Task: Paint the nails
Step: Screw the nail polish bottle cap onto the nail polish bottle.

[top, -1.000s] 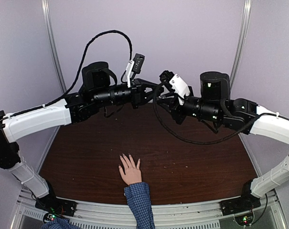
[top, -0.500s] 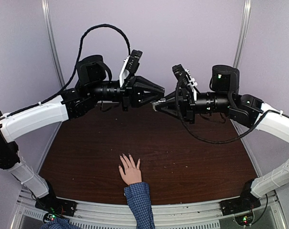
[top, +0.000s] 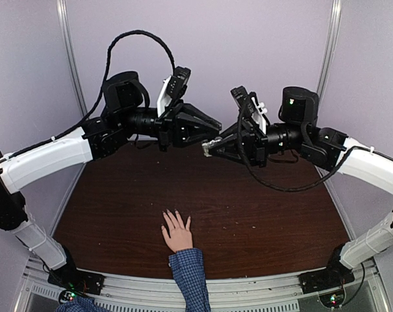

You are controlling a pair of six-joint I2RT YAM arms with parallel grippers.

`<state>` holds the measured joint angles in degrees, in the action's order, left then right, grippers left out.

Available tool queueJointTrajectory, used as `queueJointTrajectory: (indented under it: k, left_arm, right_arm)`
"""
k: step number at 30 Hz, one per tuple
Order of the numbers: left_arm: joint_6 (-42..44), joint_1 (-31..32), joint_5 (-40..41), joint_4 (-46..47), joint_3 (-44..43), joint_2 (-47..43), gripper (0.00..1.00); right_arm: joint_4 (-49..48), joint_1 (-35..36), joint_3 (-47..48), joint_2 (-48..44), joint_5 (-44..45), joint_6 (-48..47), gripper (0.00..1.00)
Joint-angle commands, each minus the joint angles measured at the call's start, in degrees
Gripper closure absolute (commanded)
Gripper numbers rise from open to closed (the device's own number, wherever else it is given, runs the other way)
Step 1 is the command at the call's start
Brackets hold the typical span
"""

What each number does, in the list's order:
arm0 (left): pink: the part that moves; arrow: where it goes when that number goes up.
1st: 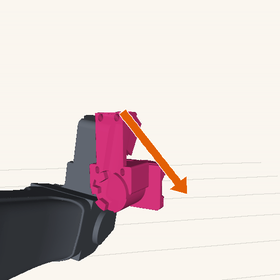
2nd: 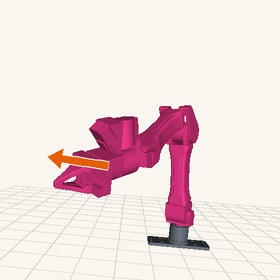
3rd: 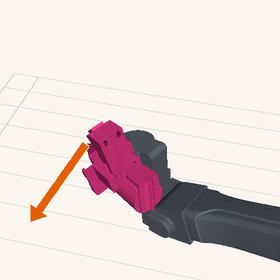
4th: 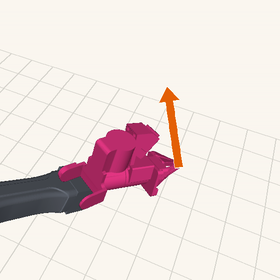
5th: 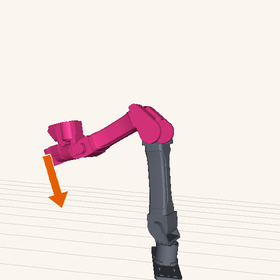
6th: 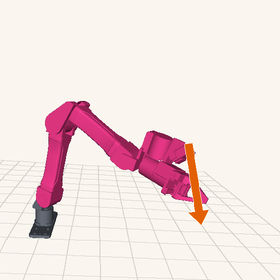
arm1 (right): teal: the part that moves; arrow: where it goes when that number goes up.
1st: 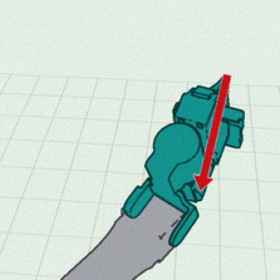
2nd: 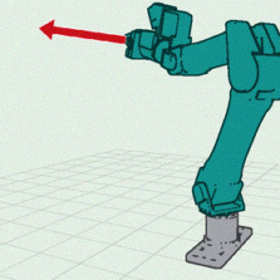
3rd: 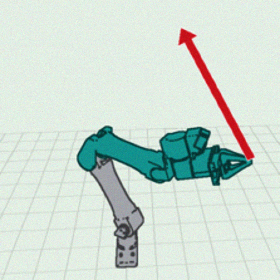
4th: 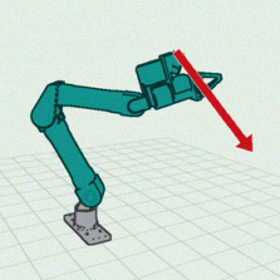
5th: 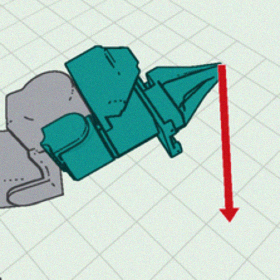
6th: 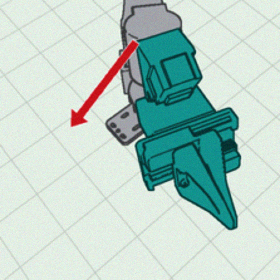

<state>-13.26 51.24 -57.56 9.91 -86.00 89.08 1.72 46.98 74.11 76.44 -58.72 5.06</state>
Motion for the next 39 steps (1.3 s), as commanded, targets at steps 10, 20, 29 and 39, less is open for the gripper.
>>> queueJointTrajectory:
  k: [10, 20, 29, 39]
  left_arm:
    - [1.0, -3.4, 30.2, -4.2, 6.9, -9.2, 0.46]
    - [-7.3, -3.3, 39.2, -1.4, 5.1, -3.9, 0.46]
    - [-11.4, -3.1, 37.3, 1.7, 2.7, 1.0, 0.5]
    - [-14.2, -3.0, 36.6, 3.8, 2.3, 4.6, 0.59]
  right_arm:
    - [4.7, -0.5, 0.5, -2.1, 38.6, -5.7, 1.0]
    - [4.6, 3.3, -0.7, 0.4, 55.5, -7.5, 1.0]
    - [7.0, 6.7, 1.7, 3.6, 64.6, -9.8, 1.0]
    - [7.5, 7.3, 2.8, 4.8, 65.8, -10.2, 1.0]
